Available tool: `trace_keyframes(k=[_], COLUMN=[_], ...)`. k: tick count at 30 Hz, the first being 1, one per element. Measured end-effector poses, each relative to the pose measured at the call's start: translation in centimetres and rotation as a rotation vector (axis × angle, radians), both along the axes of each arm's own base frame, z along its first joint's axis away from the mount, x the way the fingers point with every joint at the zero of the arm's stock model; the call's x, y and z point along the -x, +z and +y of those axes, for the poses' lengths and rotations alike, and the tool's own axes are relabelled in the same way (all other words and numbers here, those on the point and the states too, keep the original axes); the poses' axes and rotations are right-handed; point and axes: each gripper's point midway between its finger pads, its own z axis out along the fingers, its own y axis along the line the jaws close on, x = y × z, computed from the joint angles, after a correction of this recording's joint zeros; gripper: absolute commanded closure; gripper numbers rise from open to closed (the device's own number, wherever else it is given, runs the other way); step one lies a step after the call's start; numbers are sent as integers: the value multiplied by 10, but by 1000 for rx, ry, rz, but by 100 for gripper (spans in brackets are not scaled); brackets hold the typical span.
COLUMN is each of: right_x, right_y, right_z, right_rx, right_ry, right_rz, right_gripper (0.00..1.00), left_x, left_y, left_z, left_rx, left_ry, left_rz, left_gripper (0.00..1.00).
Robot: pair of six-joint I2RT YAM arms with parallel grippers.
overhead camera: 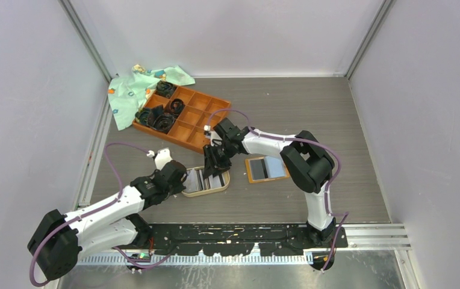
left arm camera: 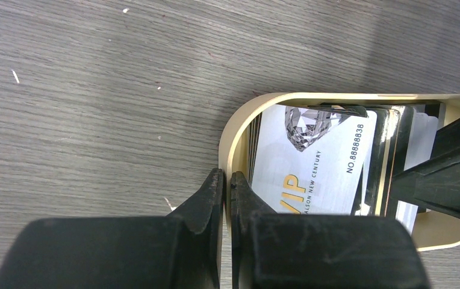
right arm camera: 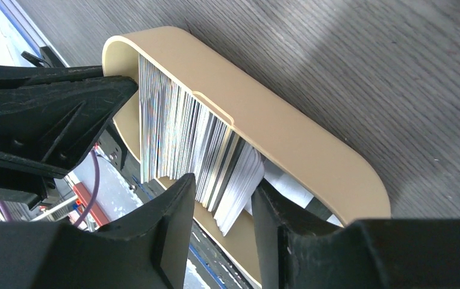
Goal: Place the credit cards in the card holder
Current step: Pick up the credit card from the storage box.
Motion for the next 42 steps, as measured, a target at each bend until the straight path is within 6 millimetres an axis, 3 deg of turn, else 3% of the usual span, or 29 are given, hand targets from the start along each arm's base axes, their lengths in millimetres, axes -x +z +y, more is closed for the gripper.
trace_keyframes(k=[16,24,42], right_x=[-2,-1,-4], right_y=[17,3,1], right_z=[11,11,5], right_rx=[-120,-99,-73], right_ry=[-51,-58,-49], right_rz=[114,147,133], right_gripper=[59,55,58], left_x=[-1,-3,-2], left_y=[0,0,1], left_z=[-1,-6,-8], left_rx=[3,17,34], left_ry=[-2,-8,-14], left_rz=[-1,-4,-7], left_gripper=[100,100,98])
